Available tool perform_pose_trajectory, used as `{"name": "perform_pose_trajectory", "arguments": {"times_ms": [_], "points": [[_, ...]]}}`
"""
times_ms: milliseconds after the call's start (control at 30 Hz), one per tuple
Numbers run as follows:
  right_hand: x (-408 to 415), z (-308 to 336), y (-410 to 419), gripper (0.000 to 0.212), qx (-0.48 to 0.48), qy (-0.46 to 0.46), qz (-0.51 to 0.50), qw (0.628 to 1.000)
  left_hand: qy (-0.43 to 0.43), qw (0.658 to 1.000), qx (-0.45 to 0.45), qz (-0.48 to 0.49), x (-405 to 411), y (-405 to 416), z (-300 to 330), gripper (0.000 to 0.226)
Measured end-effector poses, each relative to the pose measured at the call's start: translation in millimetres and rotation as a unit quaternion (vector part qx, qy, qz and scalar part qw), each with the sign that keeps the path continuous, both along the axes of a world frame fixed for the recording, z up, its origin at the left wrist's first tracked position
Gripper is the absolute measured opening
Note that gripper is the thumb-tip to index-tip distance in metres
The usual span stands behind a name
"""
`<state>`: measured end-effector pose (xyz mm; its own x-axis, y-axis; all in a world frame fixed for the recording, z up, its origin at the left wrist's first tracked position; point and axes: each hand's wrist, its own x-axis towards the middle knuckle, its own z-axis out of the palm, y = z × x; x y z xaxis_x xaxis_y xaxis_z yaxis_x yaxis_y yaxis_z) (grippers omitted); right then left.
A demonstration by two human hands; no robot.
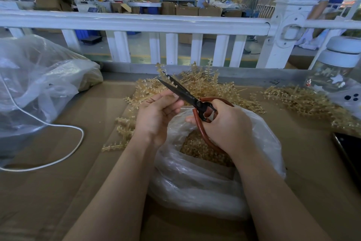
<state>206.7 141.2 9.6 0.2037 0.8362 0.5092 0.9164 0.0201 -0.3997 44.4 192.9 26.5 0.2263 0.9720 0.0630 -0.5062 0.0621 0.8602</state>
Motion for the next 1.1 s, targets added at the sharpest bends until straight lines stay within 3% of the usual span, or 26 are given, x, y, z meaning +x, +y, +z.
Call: {"name": "perform_pose_trajectory", "arguments": {"times_ms": [267,833,967,1100], "points": [[-1.3,4.0,-3.9,0.063,0.024,-0.018,0.006,1.000,0.029,0.999,0.005,-0.037,2.3,-3.0,2.8,0.015],[2.6,-3.3,2.2,0.066,0.039,-0.007,0.003,0.999,0.002,0.998,-0.023,-0.061,1.6,-1.7,3.5,0.019],[3.5,-4.1,1.4,0.068,0.033,-0.002,0.014,0.999,-0.007,0.998,-0.038,-0.045,1.2,-1.5,2.7,0.012],[2.3,-3.4,-0.6,0.055,0.034,0.033,0.026,0.999,-0.035,0.996,-0.078,-0.004,-1.8,1.7,-0.3,0.009]]}}
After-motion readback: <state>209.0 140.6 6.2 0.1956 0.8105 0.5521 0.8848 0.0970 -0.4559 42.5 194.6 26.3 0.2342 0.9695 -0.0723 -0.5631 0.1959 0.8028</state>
